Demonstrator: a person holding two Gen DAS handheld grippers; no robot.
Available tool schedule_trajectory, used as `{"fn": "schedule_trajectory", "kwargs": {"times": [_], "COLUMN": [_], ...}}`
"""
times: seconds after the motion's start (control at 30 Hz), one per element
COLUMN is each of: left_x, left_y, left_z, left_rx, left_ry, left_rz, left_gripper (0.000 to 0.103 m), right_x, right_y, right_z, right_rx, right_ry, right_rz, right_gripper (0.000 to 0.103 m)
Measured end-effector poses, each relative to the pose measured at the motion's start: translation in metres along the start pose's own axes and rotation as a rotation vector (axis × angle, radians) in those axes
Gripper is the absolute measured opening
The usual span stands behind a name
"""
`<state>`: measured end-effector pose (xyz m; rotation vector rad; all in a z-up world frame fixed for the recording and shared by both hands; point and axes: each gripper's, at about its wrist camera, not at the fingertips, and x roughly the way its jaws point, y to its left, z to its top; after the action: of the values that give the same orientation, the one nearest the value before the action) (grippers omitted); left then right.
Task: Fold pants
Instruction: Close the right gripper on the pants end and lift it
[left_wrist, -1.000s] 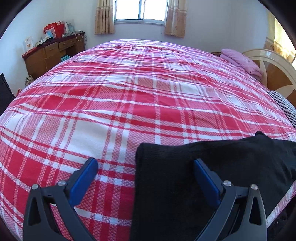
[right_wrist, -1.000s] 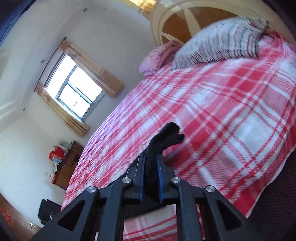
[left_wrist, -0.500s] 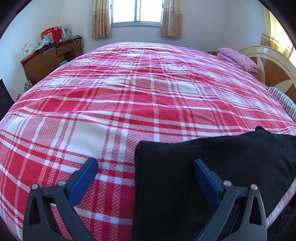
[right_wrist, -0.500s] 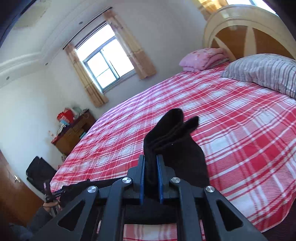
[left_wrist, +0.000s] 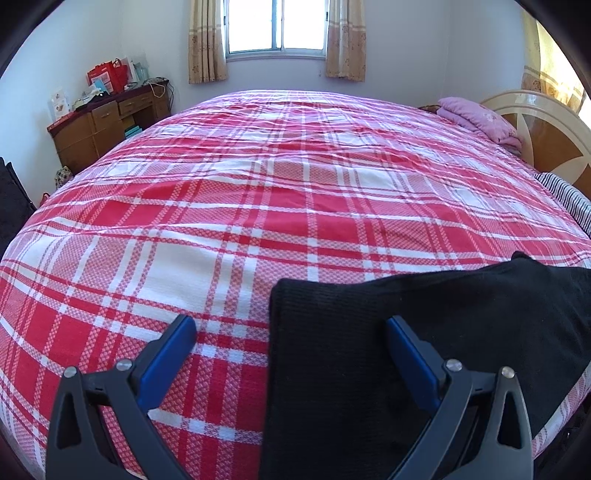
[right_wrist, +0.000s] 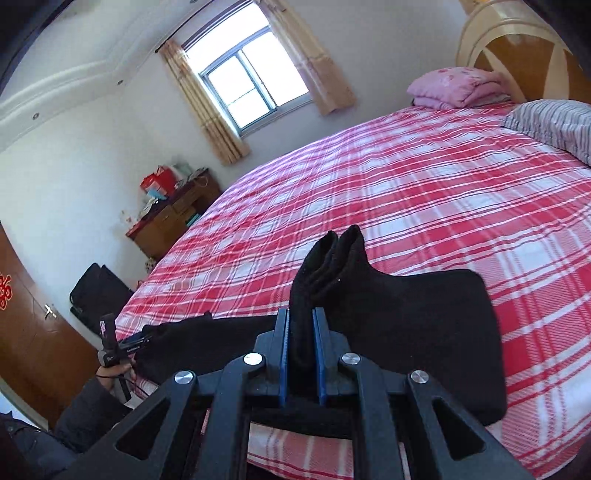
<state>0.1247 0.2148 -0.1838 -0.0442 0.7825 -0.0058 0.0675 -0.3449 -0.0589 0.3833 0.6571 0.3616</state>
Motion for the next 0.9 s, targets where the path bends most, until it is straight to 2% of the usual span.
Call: {"fn": "schedule_trajectory", "kwargs": {"times": [0.5,0.9], "left_x": [-0.003,-0.003], "left_y": [0.000,0.000], "left_z": [0.000,-0.001], "left_rx": [-0.003,0.004], "left_ry": [0.000,-0.002], "left_rz": [-0.014,-0.008], "left_gripper": [0.103,0.103], "right_x": [0.086,0.123], "right_y": [0.053,0.072], "right_z": [-0.025,-0.051], "right_rx": [-0.098,-0.155], "right_ry": [0.163,0.249], "right_rz": [0.087,0.092], "right_gripper": [0.012,0.012]}}
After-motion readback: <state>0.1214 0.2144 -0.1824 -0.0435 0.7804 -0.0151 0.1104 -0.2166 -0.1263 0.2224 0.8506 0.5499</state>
